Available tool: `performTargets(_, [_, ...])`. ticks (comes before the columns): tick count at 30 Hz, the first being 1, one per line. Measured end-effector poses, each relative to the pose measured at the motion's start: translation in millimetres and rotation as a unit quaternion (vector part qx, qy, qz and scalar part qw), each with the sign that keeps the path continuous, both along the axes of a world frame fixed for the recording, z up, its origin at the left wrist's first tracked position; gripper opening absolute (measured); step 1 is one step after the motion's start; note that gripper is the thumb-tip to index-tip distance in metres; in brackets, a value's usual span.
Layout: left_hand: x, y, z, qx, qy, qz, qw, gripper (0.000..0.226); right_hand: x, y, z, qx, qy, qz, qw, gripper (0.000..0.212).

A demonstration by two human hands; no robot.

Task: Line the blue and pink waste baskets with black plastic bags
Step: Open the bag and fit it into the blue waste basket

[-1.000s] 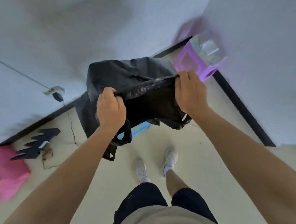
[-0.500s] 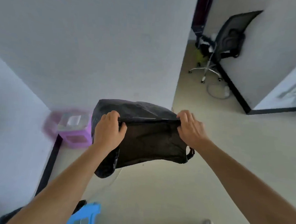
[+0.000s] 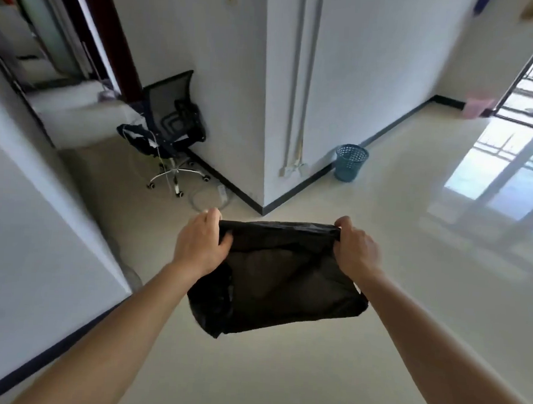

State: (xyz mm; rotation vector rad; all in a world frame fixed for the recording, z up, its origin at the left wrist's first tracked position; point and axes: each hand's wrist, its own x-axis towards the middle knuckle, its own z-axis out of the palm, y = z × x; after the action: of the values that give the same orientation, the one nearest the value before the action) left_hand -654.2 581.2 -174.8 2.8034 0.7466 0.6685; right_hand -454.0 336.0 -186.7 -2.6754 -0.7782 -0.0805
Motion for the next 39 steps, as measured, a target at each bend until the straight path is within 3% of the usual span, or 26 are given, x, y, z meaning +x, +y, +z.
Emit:
performTargets(5, [146,5,-3,-0.08,-0.033,-0.066,0.994,0.046,122,-15,-10,0.006,-0.005,-0.062,0.998,0.032])
performTargets(11, [327,47,-19,-0.125,0.021,-0.163,0.978,0.051,275,1,-12,-0.026,-0.013,-0.118,0.993,0.034])
performTargets(16, [475,62,6,-0.127,0.057,-0.253,0.957,0.056,393,-8,14,-0.013,-0.013,-0.212,0.977,0.026])
performTargets(24, [711,49,-8,-0.059,0.061,-0.275,0.958,0.024,573,-37,-6,0.032,0.012,-0.318,0.948,0.033])
performTargets(29, [873,52,-37,0.028,0.132,-0.259,0.956,0.026,718,-36,-37,0.027,0.076,-0.305,0.949,0.053])
performTargets(34, [1020,82,-26,0.069,0.276,-0.127,0.95,0.024,867,-20,-18,-0.047,0.161,-0.234,0.958,0.091])
performTargets(39, [1123,118,-25,-0.008,0.288,-0.039,0.957,0.019,1012,21,-4,-0.103,0.137,-0.2,0.965,0.058])
